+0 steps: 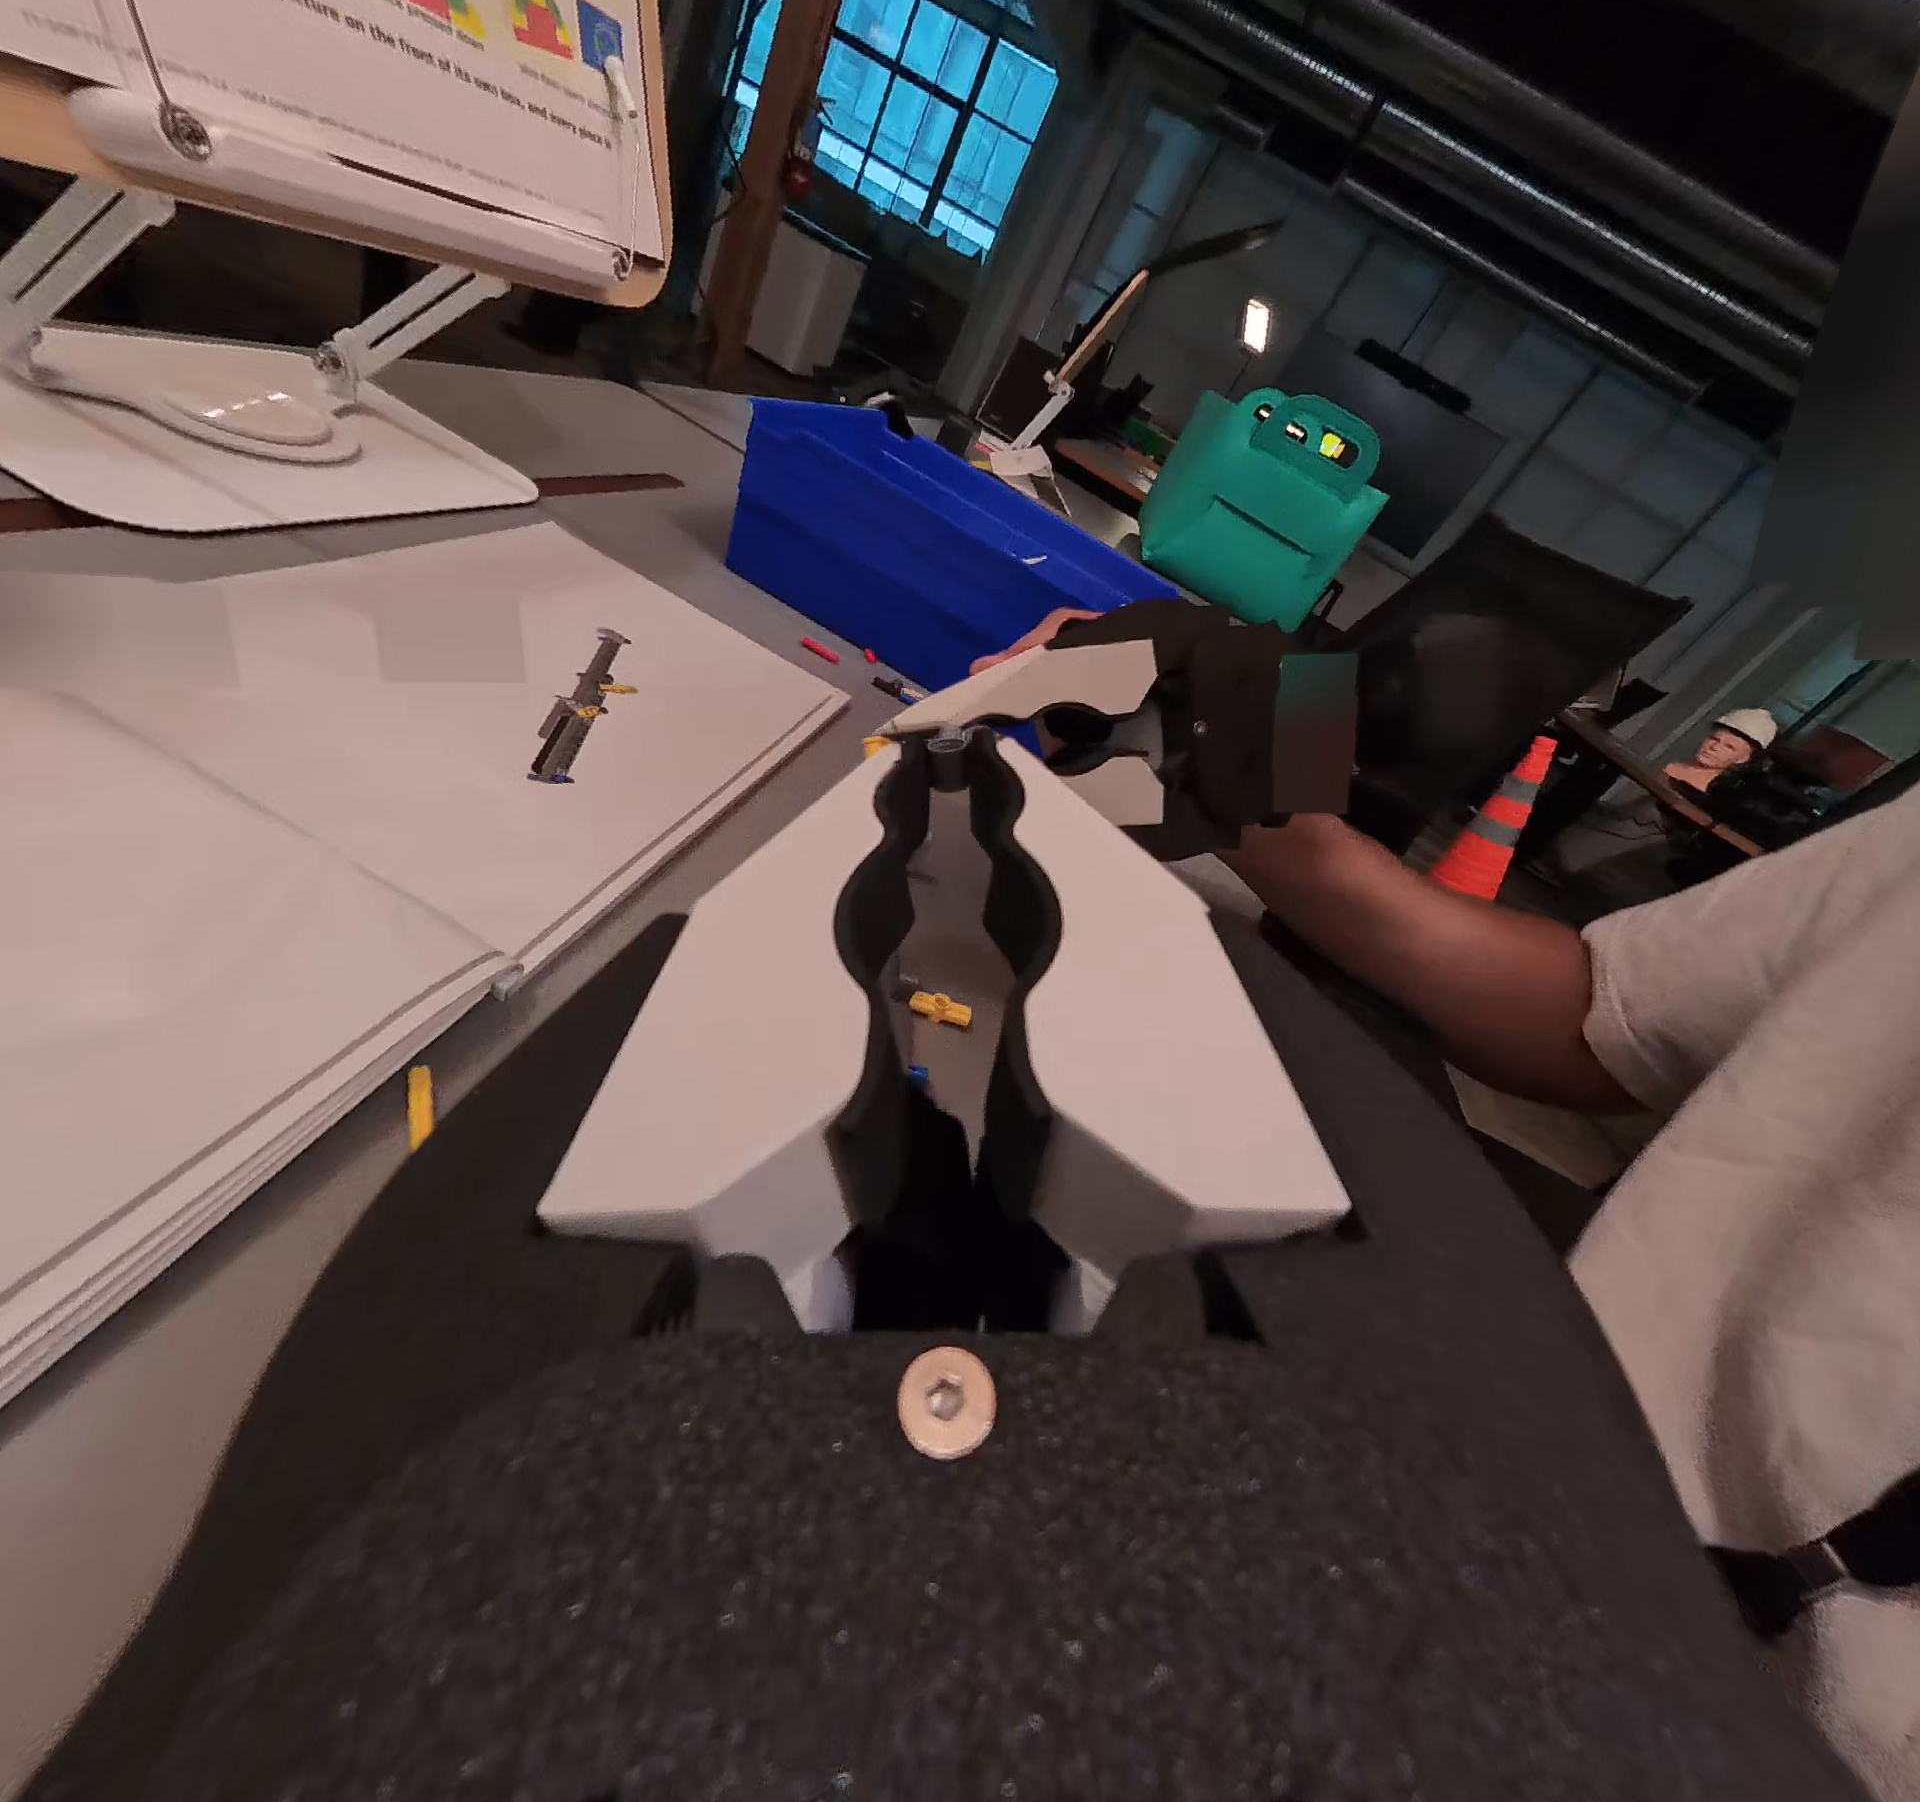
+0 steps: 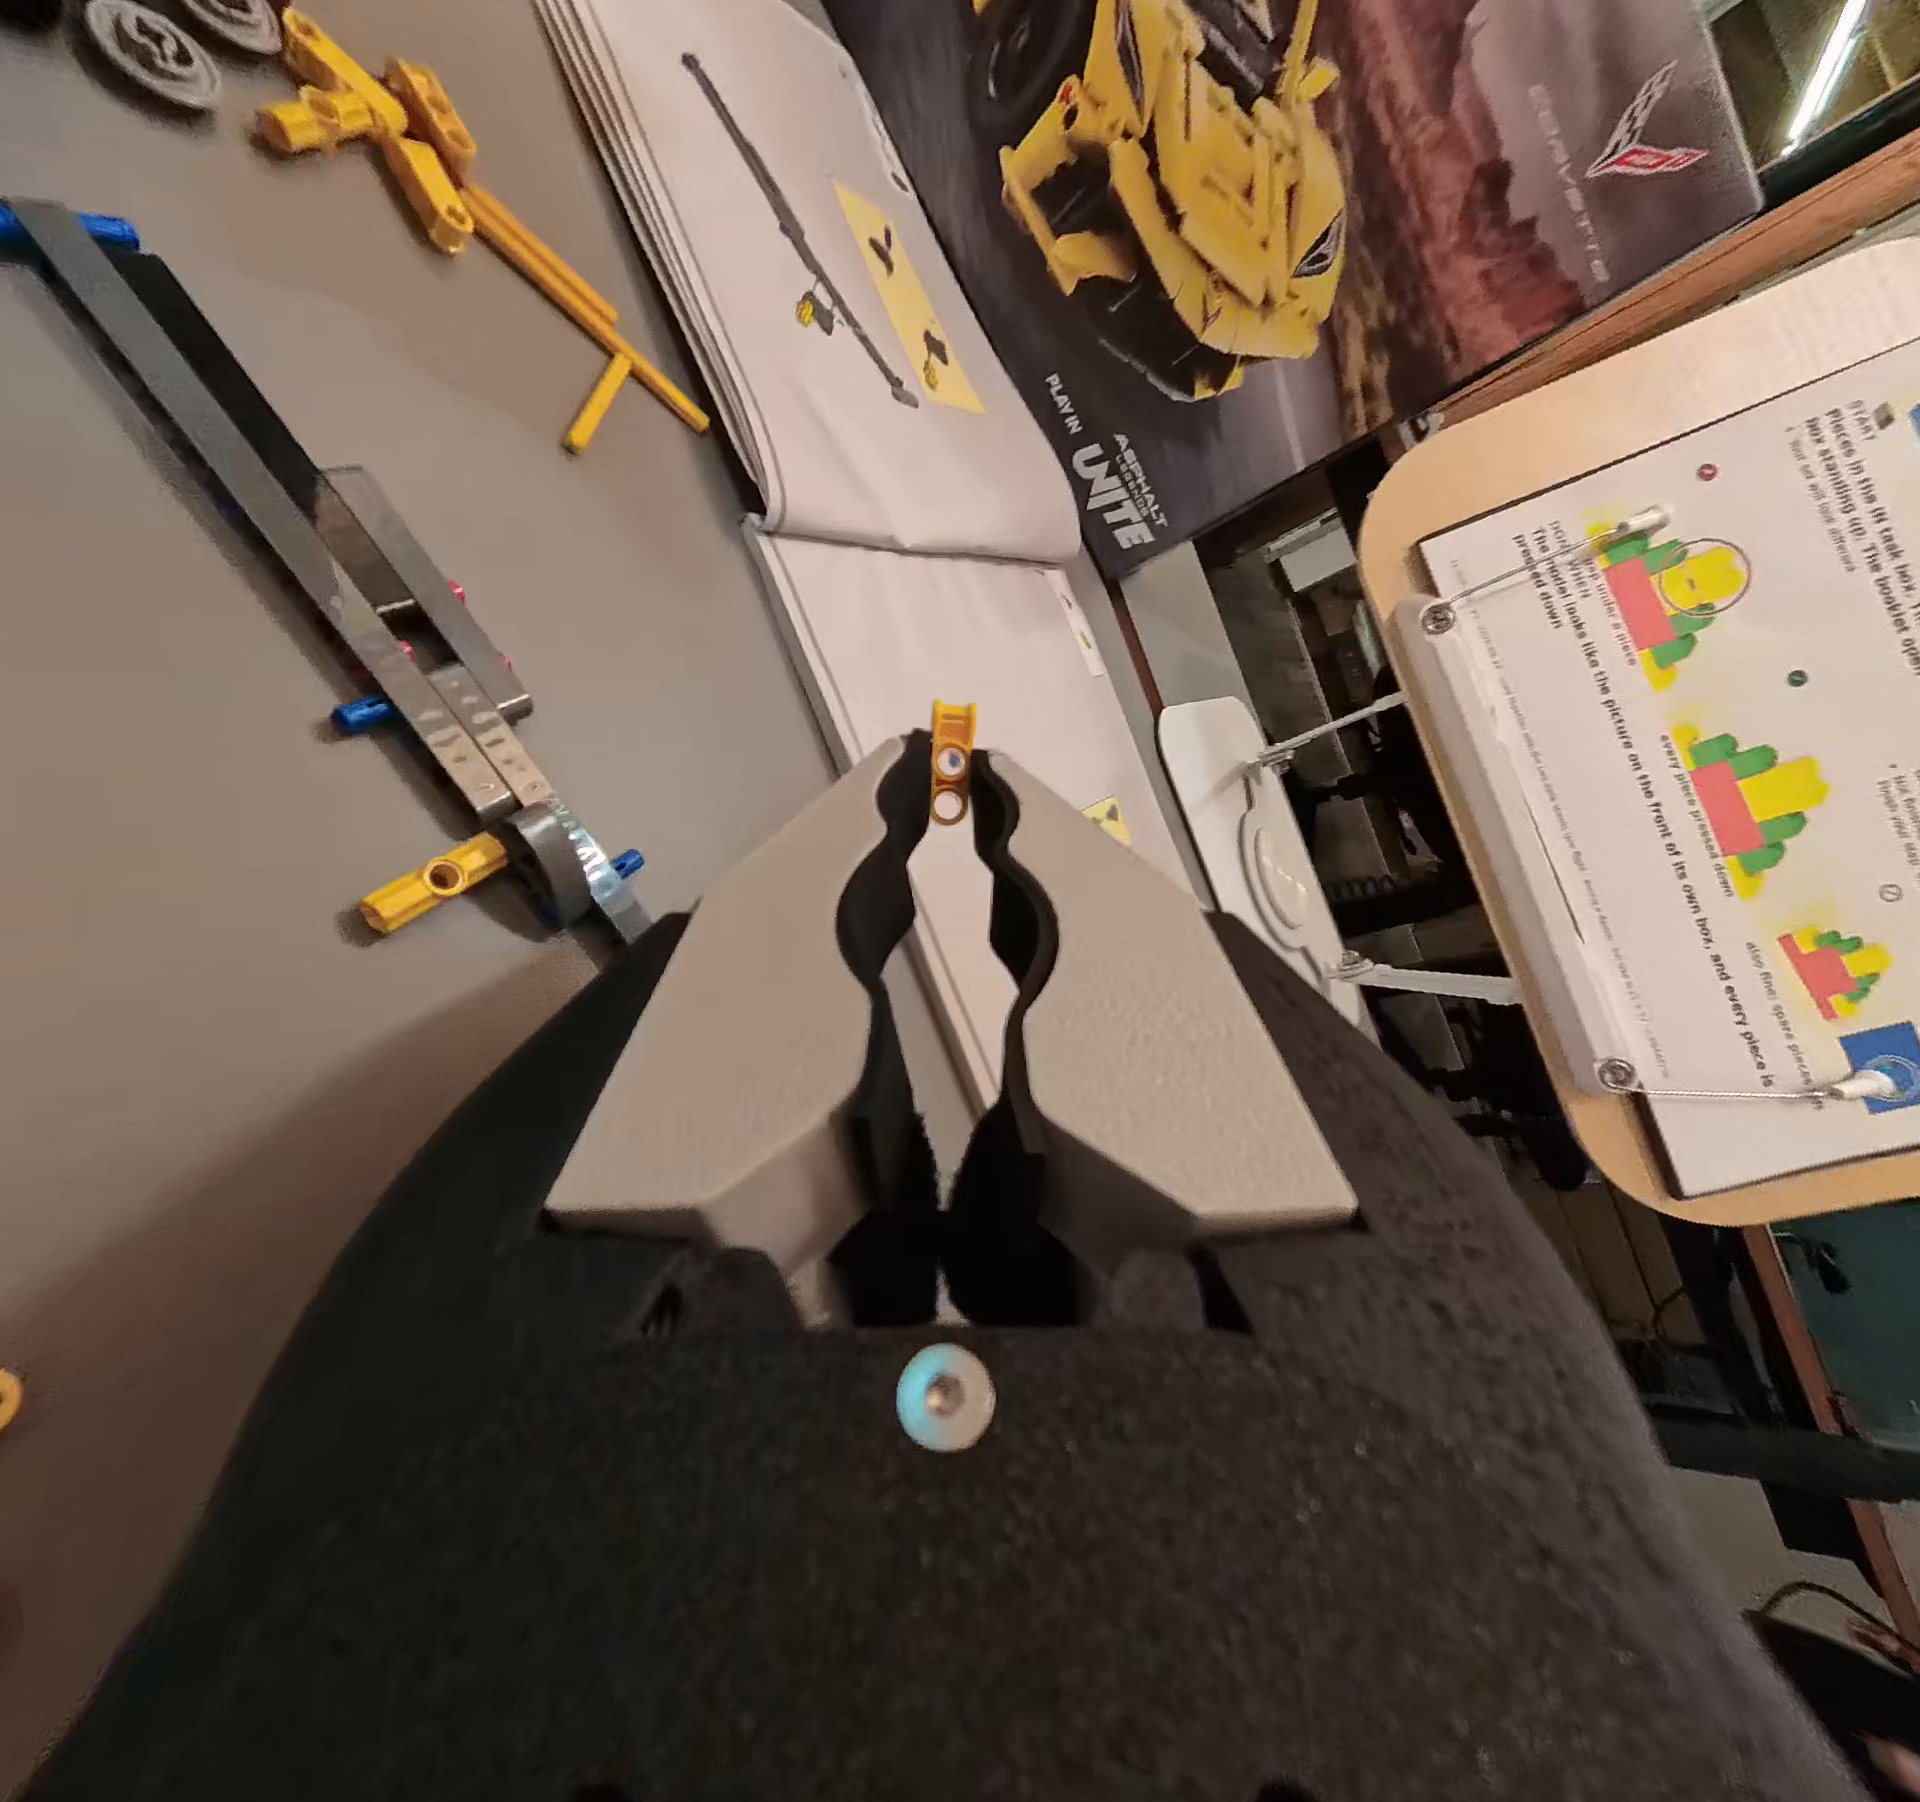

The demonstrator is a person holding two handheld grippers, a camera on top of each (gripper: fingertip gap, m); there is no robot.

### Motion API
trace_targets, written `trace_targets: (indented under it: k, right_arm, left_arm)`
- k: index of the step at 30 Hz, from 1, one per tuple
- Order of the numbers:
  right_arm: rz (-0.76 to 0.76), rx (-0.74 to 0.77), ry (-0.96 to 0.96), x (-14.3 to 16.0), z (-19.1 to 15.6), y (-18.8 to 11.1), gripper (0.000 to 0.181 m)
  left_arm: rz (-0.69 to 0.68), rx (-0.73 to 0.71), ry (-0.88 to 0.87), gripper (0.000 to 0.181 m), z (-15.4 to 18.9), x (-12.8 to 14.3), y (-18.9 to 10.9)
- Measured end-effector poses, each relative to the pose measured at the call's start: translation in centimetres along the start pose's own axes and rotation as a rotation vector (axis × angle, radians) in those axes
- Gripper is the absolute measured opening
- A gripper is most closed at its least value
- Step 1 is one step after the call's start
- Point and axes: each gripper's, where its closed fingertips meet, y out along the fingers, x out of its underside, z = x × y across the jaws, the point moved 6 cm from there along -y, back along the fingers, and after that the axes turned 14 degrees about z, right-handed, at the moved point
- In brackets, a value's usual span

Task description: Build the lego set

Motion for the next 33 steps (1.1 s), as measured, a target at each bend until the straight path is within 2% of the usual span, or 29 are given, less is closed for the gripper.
trace_targets:
  k: [10, 13, 15, 18, 20, 25, 26, 28, 30, 33]
  right_arm:
    - [0.043, -0.061, 0.016, 0.2, -1.0, 0.6, 0.007]
    - [0.016, -0.026, -0.003, 0.8, -0.4, 0.4, 0.007]
    - [-0.007, 0.019, 0.039, 1.5, 1.0, -0.1, 0.007]
    - [0.002, 0.089, 0.138, 2.2, 3.2, -1.5, 0.007]
    - [-0.002, 0.158, 0.193, 2.7, 4.8, -2.7, 0.007]
    - [0.020, 0.411, 0.417, 2.7, 7.4, -8.8, 0.007]
    - [0.055, 0.444, 0.494, 2.2, 7.1, -10.0, 0.007]
    - [0.077, 0.470, 0.583, 1.6, 5.6, -11.8, 0.007]
    - [0.018, 0.525, 0.560, 1.7, 3.6, -13.4, 0.007]
    - [0.055, 0.640, 0.544, 1.1, 1.8, -15.8, 0.007]
  left_arm:
    - [0.041, 0.109, -0.181, 0.005, 0.4, 0.1, -0.5]
    - [-0.001, 0.125, -0.185, 0.005, 0.7, 0.5, -0.5]
    - [-0.134, 0.163, -0.149, 0.005, 1.6, 2.0, -0.1]
    - [-0.380, 0.130, 0.076, 0.006, 2.4, 5.6, 0.8]
    - [-0.489, 0.115, 0.194, 0.006, 3.0, 7.5, 1.7]
    - [-0.720, 0.082, 0.401, 0.006, 3.8, 10.6, 5.0]
    - [-0.737, 0.111, 0.415, 0.006, 4.2, 11.1, 6.0]
    - [-0.689, 0.180, 0.444, 0.006, 4.9, 11.8, 8.1]
    - [-0.756, 0.176, 0.506, 0.006, 4.1, 12.8, 9.6]
    - [-0.841, 0.184, 0.548, 0.006, 3.0, 14.0, 11.7]
